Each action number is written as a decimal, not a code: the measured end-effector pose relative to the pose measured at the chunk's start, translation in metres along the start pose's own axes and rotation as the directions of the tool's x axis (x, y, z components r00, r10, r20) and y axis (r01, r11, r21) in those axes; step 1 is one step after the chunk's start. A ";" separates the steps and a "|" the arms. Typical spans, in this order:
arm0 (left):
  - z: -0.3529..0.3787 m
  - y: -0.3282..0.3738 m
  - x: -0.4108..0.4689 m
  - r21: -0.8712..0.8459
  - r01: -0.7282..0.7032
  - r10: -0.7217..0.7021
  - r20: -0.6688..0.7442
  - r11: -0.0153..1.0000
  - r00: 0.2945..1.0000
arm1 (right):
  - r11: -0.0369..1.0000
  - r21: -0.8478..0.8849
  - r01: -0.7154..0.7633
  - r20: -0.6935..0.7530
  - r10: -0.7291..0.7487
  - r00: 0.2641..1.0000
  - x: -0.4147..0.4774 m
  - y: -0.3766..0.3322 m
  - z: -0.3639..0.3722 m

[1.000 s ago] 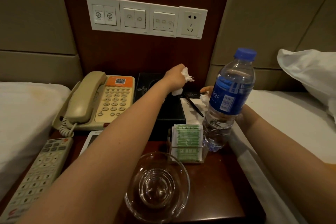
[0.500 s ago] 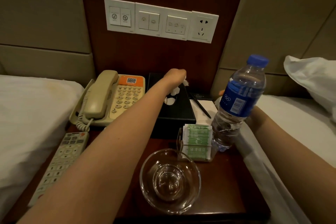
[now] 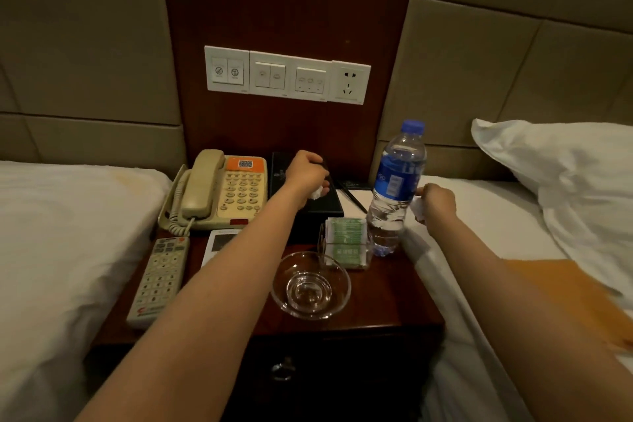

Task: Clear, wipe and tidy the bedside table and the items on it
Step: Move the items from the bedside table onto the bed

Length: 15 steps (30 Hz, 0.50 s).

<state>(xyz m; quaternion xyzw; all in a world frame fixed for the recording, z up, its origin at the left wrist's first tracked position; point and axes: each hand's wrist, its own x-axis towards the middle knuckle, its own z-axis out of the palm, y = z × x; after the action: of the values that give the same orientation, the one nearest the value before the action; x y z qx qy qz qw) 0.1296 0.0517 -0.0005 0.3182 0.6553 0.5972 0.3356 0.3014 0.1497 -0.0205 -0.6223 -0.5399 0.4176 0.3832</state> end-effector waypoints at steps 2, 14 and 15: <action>0.002 -0.004 -0.019 0.019 -0.004 0.004 -0.008 1.000 1.000 | 0.993 -0.110 0.051 -0.064 -0.058 0.996 -0.019 -0.002 -0.008; -0.007 -0.013 -0.110 0.203 -0.062 0.030 0.158 0.977 0.987 | 0.951 -0.044 0.306 0.065 -0.303 0.951 -0.139 0.021 -0.007; -0.009 -0.017 -0.118 0.183 -0.051 0.022 0.160 0.982 0.987 | 0.933 -0.077 0.352 0.096 -0.344 0.934 -0.147 0.024 -0.005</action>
<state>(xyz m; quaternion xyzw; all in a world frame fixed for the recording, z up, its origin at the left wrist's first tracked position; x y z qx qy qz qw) 0.1897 -0.0510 -0.0100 0.4064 0.6739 0.5123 0.3439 0.3046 0.0006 -0.0251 -0.5165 -0.6753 0.3426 0.3997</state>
